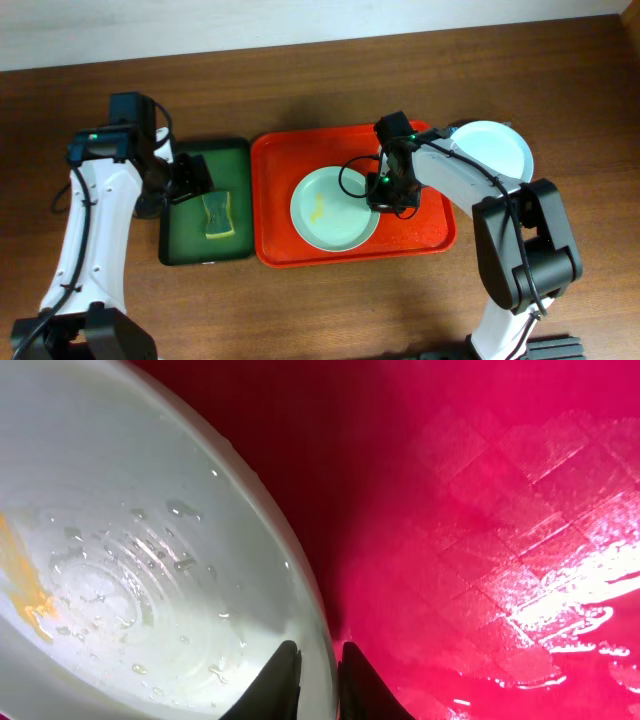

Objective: Clean dirty plates on tray and stack at the side
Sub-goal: 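Grasp the sponge with the left gripper and carry it toward the plate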

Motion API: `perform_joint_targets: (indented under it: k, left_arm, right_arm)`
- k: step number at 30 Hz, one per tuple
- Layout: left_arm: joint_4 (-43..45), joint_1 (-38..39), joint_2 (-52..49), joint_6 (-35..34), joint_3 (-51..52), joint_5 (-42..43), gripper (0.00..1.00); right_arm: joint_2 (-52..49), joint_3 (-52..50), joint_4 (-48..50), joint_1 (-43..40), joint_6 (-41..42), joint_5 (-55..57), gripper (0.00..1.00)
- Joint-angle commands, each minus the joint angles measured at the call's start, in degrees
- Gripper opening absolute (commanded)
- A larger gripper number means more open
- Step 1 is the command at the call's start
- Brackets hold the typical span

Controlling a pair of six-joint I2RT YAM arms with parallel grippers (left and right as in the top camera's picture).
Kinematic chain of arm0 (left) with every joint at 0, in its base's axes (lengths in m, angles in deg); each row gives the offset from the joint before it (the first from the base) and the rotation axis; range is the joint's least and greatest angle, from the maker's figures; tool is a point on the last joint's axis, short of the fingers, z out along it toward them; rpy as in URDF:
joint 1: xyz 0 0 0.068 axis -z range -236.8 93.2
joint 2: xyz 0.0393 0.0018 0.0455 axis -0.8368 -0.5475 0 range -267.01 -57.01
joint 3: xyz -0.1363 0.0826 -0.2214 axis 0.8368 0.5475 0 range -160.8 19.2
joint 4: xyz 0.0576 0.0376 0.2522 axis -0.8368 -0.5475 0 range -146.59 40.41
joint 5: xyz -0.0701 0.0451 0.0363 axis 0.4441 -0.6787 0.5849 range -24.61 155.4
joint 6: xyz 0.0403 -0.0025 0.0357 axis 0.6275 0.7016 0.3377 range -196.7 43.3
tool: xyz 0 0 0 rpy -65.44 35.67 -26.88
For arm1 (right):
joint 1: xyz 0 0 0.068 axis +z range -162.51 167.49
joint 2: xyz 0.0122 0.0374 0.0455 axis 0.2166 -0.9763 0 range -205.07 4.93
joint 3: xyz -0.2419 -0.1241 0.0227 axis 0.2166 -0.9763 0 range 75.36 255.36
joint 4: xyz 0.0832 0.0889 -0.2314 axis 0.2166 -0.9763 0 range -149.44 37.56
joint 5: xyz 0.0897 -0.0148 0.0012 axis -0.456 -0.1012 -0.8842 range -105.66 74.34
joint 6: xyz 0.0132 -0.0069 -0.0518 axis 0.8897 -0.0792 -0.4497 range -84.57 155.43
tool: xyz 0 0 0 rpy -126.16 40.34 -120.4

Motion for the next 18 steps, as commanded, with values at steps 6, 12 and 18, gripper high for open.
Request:
perform_joint_targets:
  k: [6,12,18]
  left_arm:
    - [1.36,2.01,0.35,2.43,1.03,-0.96,0.86]
    - [11.5,6.54,0.35,3.15,8.72,-4.74,0.46]
    - [13.49,6.54,0.35,3.15,9.16,-6.19,0.43]
  right_arm:
    - [1.2,0.76,0.04,0.24,-0.39,-0.09,0.17]
    - [1.14,0.76,2.03,0.24,-0.37,0.13,0.25]
    - [1.14,0.76,3.23,0.26,-0.35,1.75,0.04]
